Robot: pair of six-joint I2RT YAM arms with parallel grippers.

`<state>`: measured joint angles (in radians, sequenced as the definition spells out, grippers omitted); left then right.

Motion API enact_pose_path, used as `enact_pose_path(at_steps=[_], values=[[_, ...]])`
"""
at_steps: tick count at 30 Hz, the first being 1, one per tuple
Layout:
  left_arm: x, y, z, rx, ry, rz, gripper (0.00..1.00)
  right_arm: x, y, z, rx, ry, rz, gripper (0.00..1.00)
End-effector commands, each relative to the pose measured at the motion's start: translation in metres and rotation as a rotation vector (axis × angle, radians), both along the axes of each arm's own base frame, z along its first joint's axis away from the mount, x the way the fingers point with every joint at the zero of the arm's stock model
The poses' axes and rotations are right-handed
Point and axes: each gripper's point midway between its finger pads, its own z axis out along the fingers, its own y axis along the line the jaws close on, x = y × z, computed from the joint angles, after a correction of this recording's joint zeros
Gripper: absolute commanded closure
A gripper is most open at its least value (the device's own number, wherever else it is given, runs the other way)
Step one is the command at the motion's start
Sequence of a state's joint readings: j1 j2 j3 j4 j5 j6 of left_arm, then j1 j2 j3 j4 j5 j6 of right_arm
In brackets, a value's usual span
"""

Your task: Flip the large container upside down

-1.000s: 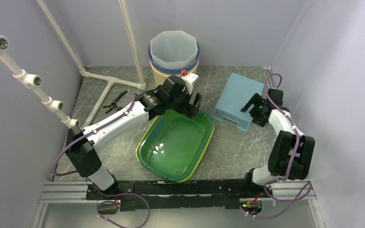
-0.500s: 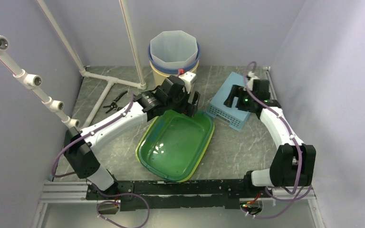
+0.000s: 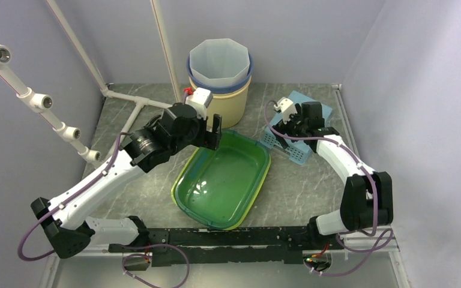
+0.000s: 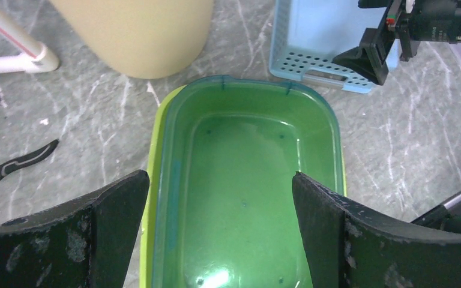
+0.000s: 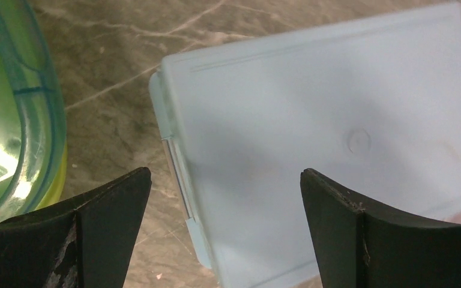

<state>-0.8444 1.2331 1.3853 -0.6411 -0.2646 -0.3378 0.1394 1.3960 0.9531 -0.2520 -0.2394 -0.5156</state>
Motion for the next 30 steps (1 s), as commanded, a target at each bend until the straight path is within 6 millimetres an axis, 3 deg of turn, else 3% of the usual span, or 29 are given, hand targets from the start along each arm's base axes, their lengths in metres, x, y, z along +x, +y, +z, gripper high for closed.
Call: enact_pose_path(at_steps=[1,6,11,16,23,30], values=[[0.003,0.025,-0.003,0.027,-0.015,0.099,0.05,0.006,0.022,0.001,-0.054,-0.029,0.237,0.01],[-0.001,0.041,-0.005,0.033,-0.017,0.135,0.05,0.011,0.022,-0.024,-0.092,0.006,0.263,0.02],[0.000,0.053,-0.009,0.040,-0.002,0.169,0.05,0.062,-0.004,-0.024,-0.145,-0.137,0.024,0.03],[0.005,0.055,-0.010,0.037,0.005,0.185,0.05,0.111,-0.018,-0.025,-0.072,-0.104,-0.282,0.11],[0.011,0.056,-0.011,0.049,0.016,0.193,0.05,0.152,0.009,-0.036,-0.073,-0.124,-0.515,0.12],[0.017,0.064,-0.003,0.061,-0.002,0.220,0.05,0.171,0.011,-0.038,0.022,-0.079,-0.798,0.18]])
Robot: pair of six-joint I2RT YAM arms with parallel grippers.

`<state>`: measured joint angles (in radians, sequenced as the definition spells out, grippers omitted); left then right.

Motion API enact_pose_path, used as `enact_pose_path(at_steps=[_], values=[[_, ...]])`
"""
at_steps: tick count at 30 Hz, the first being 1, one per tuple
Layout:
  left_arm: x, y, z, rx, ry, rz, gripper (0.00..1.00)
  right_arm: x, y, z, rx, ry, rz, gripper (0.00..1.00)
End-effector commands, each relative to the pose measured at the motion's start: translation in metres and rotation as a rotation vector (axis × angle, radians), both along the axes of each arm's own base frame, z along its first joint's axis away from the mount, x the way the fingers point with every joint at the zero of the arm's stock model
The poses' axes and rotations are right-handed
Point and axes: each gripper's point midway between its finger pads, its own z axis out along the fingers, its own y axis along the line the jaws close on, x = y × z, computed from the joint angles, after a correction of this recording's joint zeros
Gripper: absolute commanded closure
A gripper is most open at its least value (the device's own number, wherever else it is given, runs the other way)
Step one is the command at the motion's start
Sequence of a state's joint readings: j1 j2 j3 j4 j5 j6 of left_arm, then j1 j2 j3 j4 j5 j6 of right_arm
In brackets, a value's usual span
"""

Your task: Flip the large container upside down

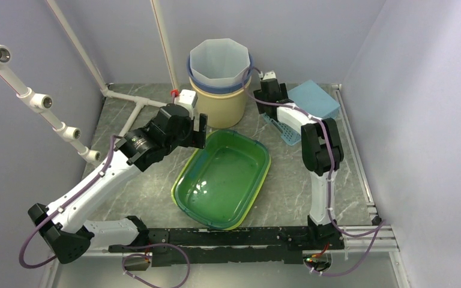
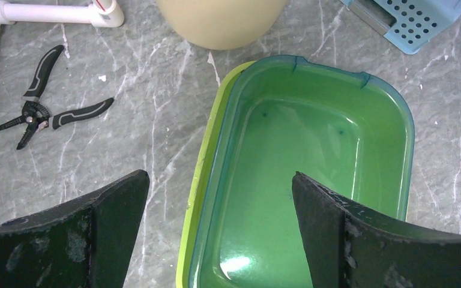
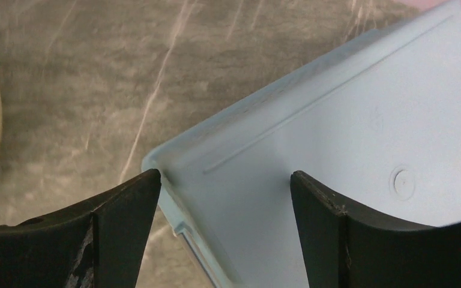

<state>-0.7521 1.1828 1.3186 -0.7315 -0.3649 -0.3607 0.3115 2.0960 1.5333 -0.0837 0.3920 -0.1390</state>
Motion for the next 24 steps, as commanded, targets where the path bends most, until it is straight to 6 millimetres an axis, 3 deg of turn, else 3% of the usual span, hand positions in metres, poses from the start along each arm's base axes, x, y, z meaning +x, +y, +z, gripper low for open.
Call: enact_pose_path(at_steps=[1,8,13,16,18,20,23,24], values=[[0.007,0.006,0.024,-0.028,-0.052,0.032,0.05,0.006,-0.013,0.007,0.117,-0.022,-0.261,0.18],[0.006,0.013,0.027,-0.026,-0.048,0.061,0.05,0.019,-0.013,-0.004,0.228,-0.005,-0.263,0.18],[0.002,0.016,0.027,-0.064,-0.043,0.085,0.05,0.033,-0.025,0.002,0.390,0.030,-0.226,0.17],[0.000,0.014,0.028,-0.093,-0.042,0.083,0.05,0.034,-0.008,0.026,0.464,0.015,-0.050,0.14],[-0.002,0.011,0.028,-0.107,-0.034,0.077,0.05,0.028,0.012,0.053,0.455,-0.041,0.144,0.10],[-0.003,0.011,0.028,-0.115,-0.025,0.078,0.05,0.017,0.019,0.073,0.418,-0.091,0.273,0.08],[-0.007,0.010,0.027,-0.133,-0.009,0.076,0.05,0.003,0.005,0.090,0.308,-0.160,0.342,0.03],[-0.008,0.009,0.027,-0.141,-0.006,0.071,0.05,-0.005,0.003,0.087,0.282,-0.151,0.381,0.02]])
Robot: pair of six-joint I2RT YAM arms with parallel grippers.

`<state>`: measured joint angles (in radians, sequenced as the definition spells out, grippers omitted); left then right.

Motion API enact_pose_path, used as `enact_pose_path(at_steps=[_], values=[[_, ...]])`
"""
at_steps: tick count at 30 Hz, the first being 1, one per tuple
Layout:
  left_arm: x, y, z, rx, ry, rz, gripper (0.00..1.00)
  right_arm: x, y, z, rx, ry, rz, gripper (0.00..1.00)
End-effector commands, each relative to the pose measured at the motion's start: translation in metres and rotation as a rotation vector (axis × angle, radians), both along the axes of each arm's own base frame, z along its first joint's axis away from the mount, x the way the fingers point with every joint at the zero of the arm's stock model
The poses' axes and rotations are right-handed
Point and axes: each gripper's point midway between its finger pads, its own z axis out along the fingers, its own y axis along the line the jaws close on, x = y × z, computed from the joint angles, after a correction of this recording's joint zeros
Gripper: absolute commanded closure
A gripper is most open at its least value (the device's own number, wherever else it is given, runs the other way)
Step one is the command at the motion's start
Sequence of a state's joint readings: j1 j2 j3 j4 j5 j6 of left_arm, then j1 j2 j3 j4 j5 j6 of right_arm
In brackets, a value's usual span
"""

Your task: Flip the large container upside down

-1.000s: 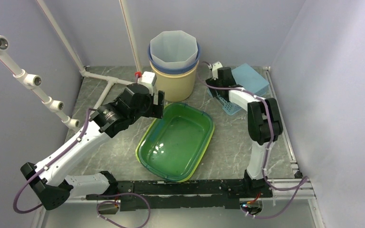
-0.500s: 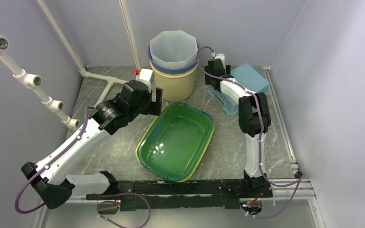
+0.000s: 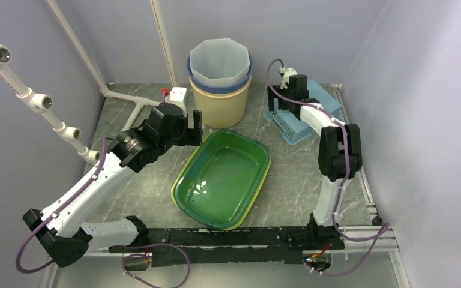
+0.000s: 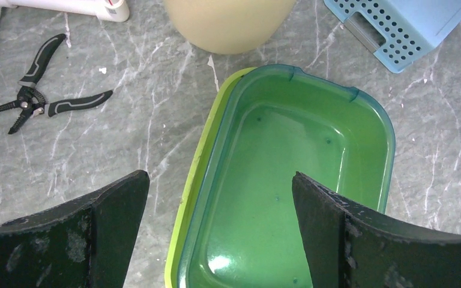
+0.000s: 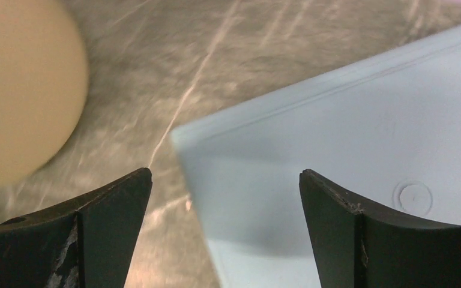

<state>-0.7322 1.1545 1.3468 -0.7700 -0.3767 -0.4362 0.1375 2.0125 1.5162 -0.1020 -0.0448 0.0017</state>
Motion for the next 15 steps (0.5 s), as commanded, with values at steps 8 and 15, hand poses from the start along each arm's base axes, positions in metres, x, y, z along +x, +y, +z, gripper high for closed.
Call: enact_pose_path(at_steps=[8,15], values=[[-0.007,-0.008,0.012,-0.091,0.002,-0.026,0.05,-0.023,-0.016,0.021,-0.336,-0.117,0.323,0.02],[-0.006,-0.007,0.016,-0.082,-0.012,-0.026,0.05,-0.003,-0.038,0.006,-0.403,-0.109,0.203,0.04]])
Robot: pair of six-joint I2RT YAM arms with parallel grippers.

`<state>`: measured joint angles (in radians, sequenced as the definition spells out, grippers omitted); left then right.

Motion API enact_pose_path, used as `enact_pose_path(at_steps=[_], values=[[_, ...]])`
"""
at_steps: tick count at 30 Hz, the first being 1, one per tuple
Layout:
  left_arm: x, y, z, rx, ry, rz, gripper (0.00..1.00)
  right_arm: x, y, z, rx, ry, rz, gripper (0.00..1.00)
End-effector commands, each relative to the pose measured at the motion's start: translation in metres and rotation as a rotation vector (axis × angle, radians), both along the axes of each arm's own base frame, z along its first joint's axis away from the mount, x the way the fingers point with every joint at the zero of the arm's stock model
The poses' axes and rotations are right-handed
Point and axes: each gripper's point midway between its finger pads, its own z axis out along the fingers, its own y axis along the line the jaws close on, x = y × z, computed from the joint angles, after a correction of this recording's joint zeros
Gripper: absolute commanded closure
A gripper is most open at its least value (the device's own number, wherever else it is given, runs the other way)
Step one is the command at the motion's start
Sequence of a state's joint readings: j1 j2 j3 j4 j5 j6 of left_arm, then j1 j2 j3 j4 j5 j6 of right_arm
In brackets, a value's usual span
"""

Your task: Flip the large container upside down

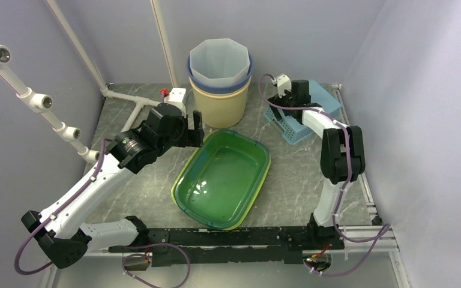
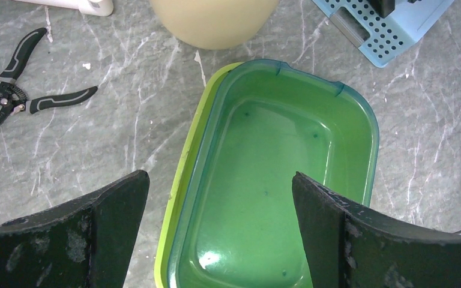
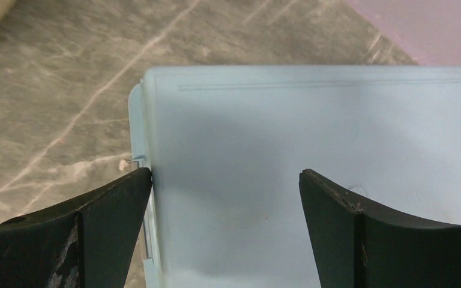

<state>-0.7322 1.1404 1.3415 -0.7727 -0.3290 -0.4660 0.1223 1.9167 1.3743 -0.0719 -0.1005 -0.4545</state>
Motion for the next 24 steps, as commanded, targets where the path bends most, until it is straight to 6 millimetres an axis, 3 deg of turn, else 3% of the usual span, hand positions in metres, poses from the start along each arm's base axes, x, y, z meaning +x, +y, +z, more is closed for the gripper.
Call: enact_pose_path(at_steps=[1,4,9,16,24], values=[[0.002,-0.001,0.016,-0.032,-0.033,-0.001,0.05,0.027,-0.022,0.009,-0.046,-0.081,-0.128,0.04],[0.005,-0.003,0.016,-0.025,-0.032,-0.004,0.05,0.046,-0.030,0.010,0.008,-0.083,-0.269,0.08],[0.007,-0.007,0.014,-0.022,-0.020,-0.012,0.05,0.060,-0.048,-0.001,-0.018,-0.087,-0.479,0.12],[0.009,-0.012,0.016,-0.027,-0.017,-0.019,0.05,0.079,-0.063,0.015,0.047,-0.147,-0.665,0.17],[0.005,-0.013,0.017,-0.052,-0.014,-0.027,0.05,0.092,-0.067,0.005,0.110,-0.097,-0.789,0.19]])
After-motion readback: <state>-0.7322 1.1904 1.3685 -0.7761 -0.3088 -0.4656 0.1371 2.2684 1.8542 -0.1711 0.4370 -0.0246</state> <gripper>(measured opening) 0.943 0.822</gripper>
